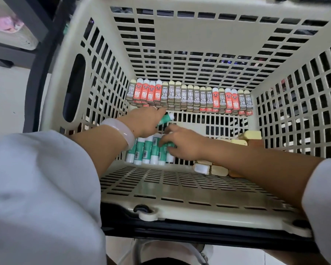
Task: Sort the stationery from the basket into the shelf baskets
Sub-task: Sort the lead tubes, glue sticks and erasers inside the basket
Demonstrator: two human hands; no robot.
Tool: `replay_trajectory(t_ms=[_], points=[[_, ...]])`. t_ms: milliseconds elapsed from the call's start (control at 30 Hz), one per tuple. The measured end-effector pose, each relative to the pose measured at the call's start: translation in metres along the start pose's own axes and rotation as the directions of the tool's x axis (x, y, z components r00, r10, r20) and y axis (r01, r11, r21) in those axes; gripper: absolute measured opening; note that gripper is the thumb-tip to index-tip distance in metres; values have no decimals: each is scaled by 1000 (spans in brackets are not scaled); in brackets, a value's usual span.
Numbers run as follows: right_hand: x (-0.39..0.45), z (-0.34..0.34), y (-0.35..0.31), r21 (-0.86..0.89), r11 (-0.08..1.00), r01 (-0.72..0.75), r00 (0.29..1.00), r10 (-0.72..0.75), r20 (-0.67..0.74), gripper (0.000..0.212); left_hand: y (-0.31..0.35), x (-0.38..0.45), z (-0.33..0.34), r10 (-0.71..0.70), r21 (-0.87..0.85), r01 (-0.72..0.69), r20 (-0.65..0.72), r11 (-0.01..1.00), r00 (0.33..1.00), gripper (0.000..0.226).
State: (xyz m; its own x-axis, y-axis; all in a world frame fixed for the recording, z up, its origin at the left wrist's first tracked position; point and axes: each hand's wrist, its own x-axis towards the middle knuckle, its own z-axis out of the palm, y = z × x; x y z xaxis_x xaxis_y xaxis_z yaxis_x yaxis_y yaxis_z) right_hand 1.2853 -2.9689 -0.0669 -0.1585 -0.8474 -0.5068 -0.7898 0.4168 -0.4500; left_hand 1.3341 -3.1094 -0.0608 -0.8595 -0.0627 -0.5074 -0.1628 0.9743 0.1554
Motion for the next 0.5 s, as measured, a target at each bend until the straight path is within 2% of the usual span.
replay_trajectory(t_ms=[67,100,167,233,300,367,400,467,500], points=[[0,0,-2,99,995,24,999,-27,33,34,0,0,5,-32,34,32,-17,999,999,29],[1,-2,-1,128,992,17,1000,-18,5,32,0,0,7,-53,27,54,-17,998,998,27],[3,-10,2,156,987,-51,988,73,-138,24,-1,2,8,-88,-13,88,11,996,996,20],[4,-17,7,259,951,-168,912,249,-324,13,-2,4,8,-113,-55,116,48,992,992,10],[6,-22,9,411,886,-216,835,385,-392,14,-2,7,6,-139,-123,146,63,982,988,8],[6,-21,10,580,786,-213,868,424,-257,30,-1,8,1,-147,-239,163,85,957,986,17],[5,-20,10,698,688,-197,887,428,-172,32,-1,8,-1,-129,-312,154,99,937,987,21],[4,-20,8,865,473,-166,882,464,-84,26,-2,7,-5,-59,-440,110,128,891,990,23],[4,-21,9,894,425,-143,869,486,-92,20,-1,6,-7,-26,-485,85,129,870,991,21]])
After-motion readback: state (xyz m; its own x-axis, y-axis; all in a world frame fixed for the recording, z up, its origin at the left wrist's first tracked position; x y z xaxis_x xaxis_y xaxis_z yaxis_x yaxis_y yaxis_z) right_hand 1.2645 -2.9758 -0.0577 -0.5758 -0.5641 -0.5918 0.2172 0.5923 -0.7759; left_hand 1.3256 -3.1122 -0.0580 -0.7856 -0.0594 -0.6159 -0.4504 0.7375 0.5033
